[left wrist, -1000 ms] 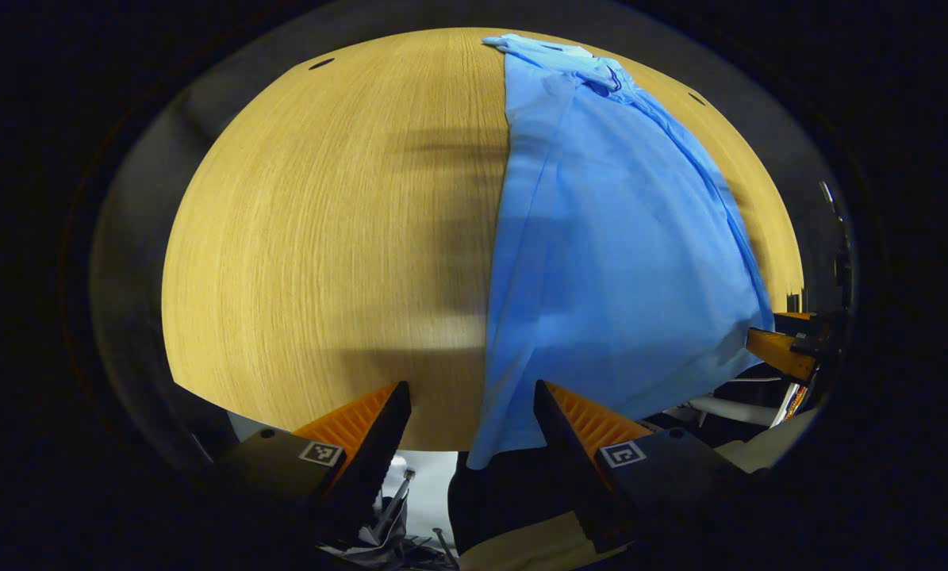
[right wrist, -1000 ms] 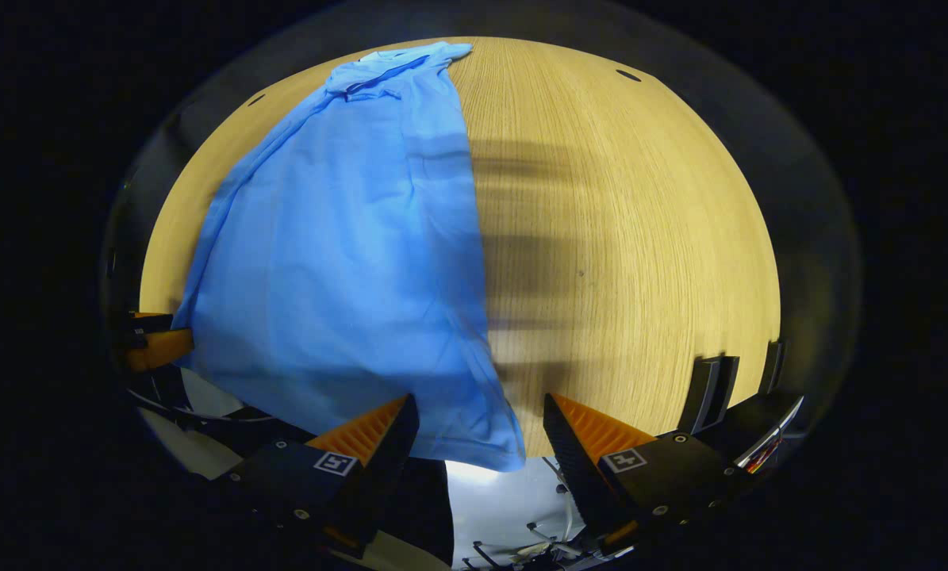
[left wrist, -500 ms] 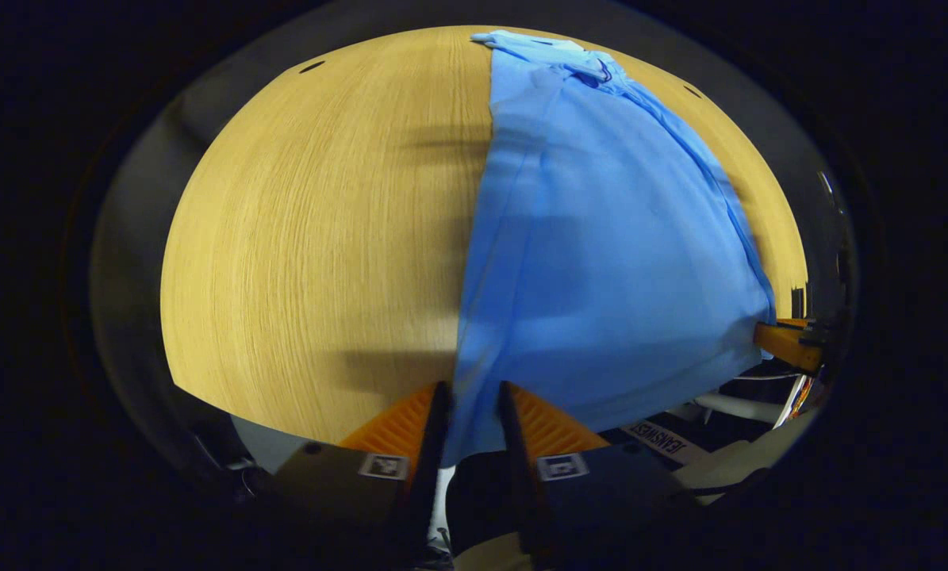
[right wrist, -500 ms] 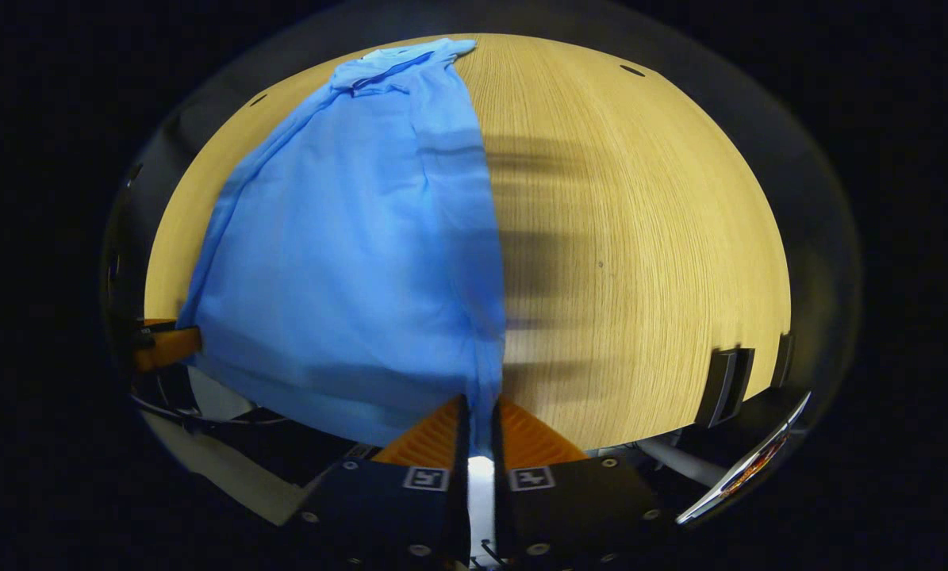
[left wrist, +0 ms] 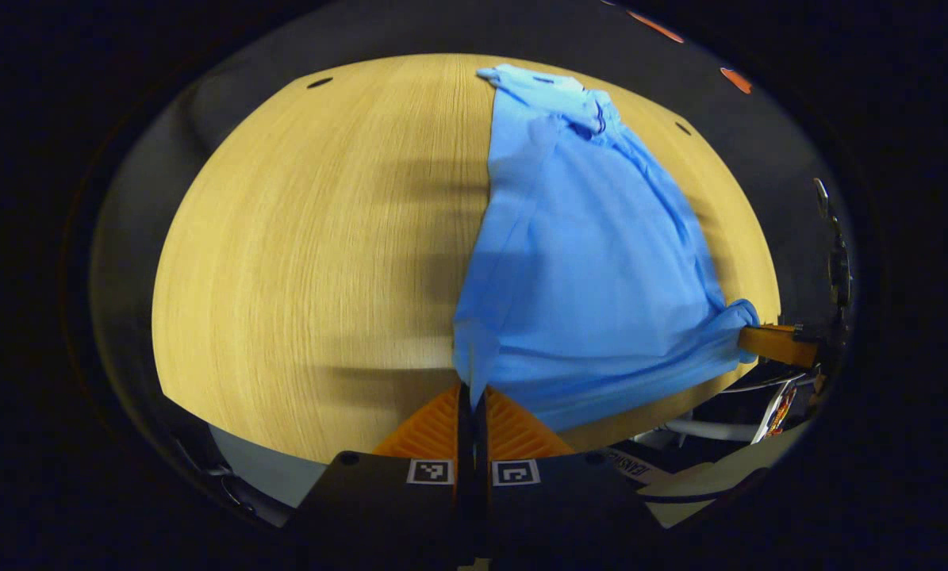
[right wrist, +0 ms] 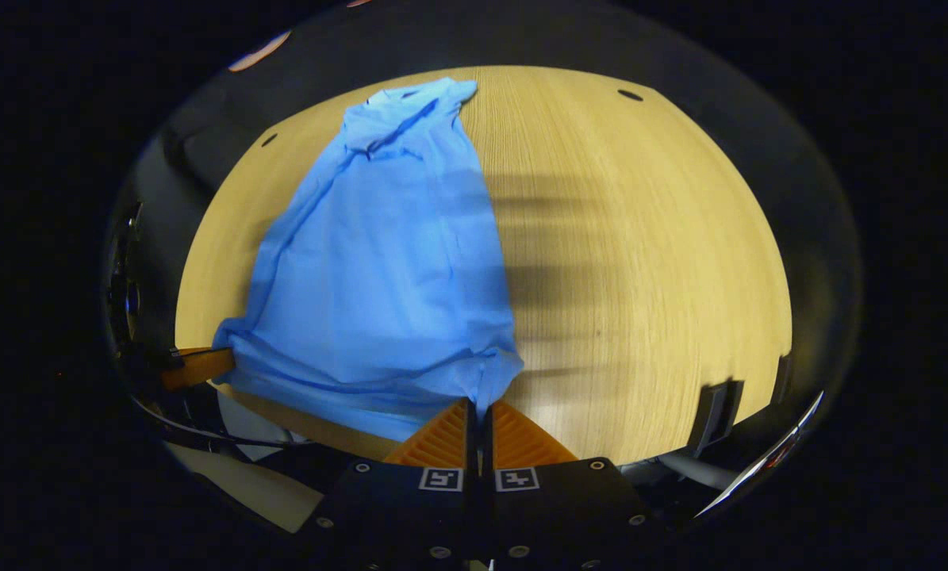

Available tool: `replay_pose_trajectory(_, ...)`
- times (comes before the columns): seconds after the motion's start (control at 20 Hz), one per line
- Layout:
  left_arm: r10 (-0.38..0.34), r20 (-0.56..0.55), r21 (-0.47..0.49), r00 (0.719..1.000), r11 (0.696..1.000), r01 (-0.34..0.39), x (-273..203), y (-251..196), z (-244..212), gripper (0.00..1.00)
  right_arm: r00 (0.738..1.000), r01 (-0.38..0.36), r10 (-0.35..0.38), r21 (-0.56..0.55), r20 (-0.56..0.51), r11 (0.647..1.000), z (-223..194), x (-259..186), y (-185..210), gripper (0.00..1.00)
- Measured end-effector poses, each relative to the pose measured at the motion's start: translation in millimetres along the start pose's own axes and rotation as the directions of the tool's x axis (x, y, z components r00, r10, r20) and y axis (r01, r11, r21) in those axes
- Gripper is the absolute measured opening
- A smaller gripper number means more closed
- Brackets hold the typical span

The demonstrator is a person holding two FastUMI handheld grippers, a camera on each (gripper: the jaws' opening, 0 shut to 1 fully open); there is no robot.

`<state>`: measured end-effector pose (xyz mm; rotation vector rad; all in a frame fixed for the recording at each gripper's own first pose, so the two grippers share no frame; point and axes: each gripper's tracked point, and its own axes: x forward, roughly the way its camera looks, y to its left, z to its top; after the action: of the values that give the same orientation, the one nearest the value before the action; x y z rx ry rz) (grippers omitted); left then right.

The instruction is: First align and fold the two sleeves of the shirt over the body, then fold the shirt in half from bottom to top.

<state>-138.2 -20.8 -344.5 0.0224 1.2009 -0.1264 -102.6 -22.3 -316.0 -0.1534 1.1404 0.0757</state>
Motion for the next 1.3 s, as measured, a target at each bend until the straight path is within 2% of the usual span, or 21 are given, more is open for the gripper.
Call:
replay_pose_trajectory(0.4,-0.050,0.203,0.072,0.978,0.997,0.036,-17,-14,119,0.04,0.984,0.015,-0.007,-0.045,0.179,0.999,110,-32,-7,0.01)
replay_pose_trajectory(0.6,-0.066,0.252,0.083,0.966,0.995,0.046,-18,-19,168,0.04,0.962,0.046,-0.027,-0.063,0.271,0.997,176,-42,-14,0.00)
replay_pose_trajectory(0.65,-0.070,0.266,0.085,0.961,0.995,0.049,-25,-19,202,0.03,0.957,0.050,-0.029,-0.067,0.289,0.996,193,-43,-14,0.00)
replay_pose_trajectory(0.8,-0.073,0.319,0.081,0.945,0.995,0.049,-28,-16,253,0.04,0.941,0.070,-0.038,-0.083,0.337,0.994,237,-45,-15,0.00)
replay_pose_trajectory(1.1,-0.048,0.361,0.043,0.931,0.998,0.035,1,-3,338,0.04,0.927,0.087,-0.057,-0.065,0.372,0.994,315,-18,-15,0.00)
replay_pose_trajectory(1.3,-0.025,0.357,0.042,0.934,0.999,0.011,30,4,387,0.04,0.923,0.115,-0.085,-0.058,0.375,0.992,354,21,-16,0.00)
